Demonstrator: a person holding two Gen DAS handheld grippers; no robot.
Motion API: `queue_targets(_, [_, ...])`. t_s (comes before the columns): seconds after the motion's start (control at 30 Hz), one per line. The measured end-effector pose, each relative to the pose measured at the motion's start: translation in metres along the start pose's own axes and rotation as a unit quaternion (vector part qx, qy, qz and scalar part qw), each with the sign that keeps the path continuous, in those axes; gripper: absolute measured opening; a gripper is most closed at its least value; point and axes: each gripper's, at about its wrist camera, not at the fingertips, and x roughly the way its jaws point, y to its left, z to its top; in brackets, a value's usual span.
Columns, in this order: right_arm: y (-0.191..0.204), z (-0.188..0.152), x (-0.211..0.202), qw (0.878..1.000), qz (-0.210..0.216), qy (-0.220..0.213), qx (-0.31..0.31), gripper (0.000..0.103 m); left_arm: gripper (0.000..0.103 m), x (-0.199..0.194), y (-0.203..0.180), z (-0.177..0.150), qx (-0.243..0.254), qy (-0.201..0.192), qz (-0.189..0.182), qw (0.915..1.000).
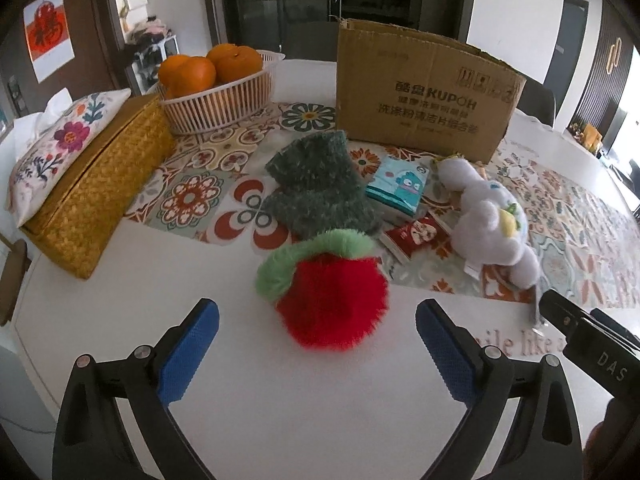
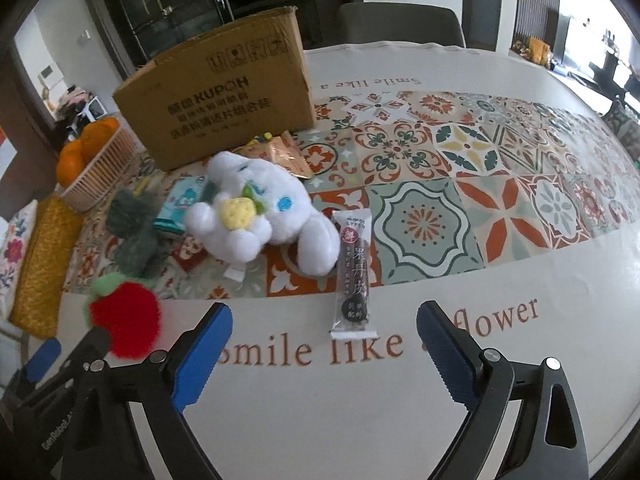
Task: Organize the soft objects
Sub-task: 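Grasp the red pom-pom toy with the left gripper while the right grasps the snack bar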
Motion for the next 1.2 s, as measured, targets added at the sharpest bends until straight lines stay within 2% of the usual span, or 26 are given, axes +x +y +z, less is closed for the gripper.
queue_targets(0.17, [0.0, -0.004, 0.018, 1.0, -0.021, -0.015, -0.009, 0.089, 0.1, 0.021, 0.0, -0.002, 0.001, -0.009, 0.002, 1.0])
queue_targets(0.57, [-0.001, -0.004, 0.052, 0.999, -0.034, -0.021, -0.013, 0.081, 0.093, 0.052, -0.004, -0.001, 0.004, -0.02, 0.007, 0.9998])
queue_targets(0.77, [-0.003, -0.001, 0.062, 0.999, -0.039, -0.027, -0.017, 0.072, 0.073, 0.064, -0.009, 0.002, 0.014, -0.018, 0.001, 0.9997])
queue_targets(0.87, [-0.003, 0.001, 0.064, 0.998, -0.049, -0.036, -0.025, 0.064, 0.061, 0.066, -0.01, 0.002, 0.021, -0.019, 0.007, 0.9996])
queue_targets(0.93, [-0.002, 0.001, 0.063, 0.997, -0.05, -0.041, -0.031, 0.051, 0.053, 0.067, -0.011, 0.002, 0.025, -0.02, 0.007, 0.9995])
queue_targets(1.2, [0.002, -0.005, 0.057, 0.996, -0.052, -0.04, -0.054, 0.029, 0.042, 0.06, -0.012, -0.005, 0.046, -0.02, -0.003, 0.9987])
